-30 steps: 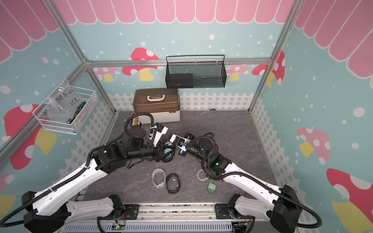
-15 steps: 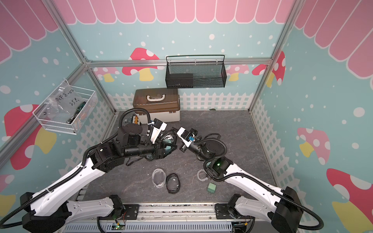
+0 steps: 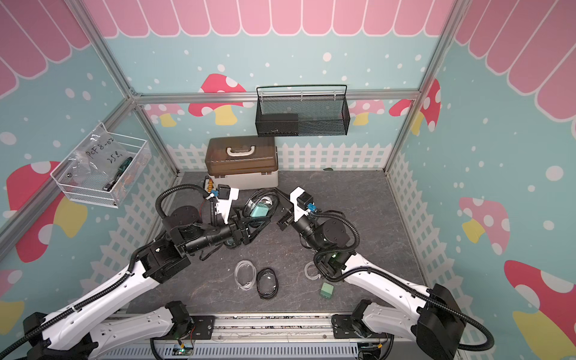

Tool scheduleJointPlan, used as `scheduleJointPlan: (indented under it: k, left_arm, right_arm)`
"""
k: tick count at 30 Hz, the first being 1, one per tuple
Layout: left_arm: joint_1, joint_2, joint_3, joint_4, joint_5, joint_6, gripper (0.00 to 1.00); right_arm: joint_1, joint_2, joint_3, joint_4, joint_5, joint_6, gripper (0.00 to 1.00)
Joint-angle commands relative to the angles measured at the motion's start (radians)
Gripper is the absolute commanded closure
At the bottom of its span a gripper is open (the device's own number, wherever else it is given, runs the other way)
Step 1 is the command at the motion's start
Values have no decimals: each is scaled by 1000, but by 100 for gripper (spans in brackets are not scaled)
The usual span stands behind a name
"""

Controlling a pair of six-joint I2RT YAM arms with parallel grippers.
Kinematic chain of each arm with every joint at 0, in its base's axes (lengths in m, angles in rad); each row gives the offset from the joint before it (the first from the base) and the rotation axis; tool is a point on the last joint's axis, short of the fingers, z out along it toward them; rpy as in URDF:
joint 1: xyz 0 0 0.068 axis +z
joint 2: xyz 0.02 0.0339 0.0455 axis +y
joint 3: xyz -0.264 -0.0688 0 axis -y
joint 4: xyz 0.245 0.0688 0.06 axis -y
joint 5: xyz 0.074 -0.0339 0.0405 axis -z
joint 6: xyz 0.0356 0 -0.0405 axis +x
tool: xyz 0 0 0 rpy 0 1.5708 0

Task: Pack away charging kits
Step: Zip the zipper on the storage bag.

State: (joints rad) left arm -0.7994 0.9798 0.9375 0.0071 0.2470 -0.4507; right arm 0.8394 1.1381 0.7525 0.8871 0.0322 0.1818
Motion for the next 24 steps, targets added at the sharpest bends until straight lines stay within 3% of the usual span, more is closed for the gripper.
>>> scheduleJointPlan:
  k: [1,7,17,19,24]
  left_arm:
    - [-4,1,-70,306,-71,-49,22]
    - [-17,37,-103,454,-117,-65,29]
    - [-17,6,-98,450,-175,-58,37]
    - [-17,2,-97,444,-184,-54,45]
    - [-17,-1,-60,356,-184,-41,83]
  right_arm:
    - [34,20,-7,126,101,144,100]
    - [117,42,-7,166,208,130,100]
    - [129,63,-4,151,229,122,100]
    - [128,62,-2,146,217,123,100]
    - [129,59,3,113,219,79,100]
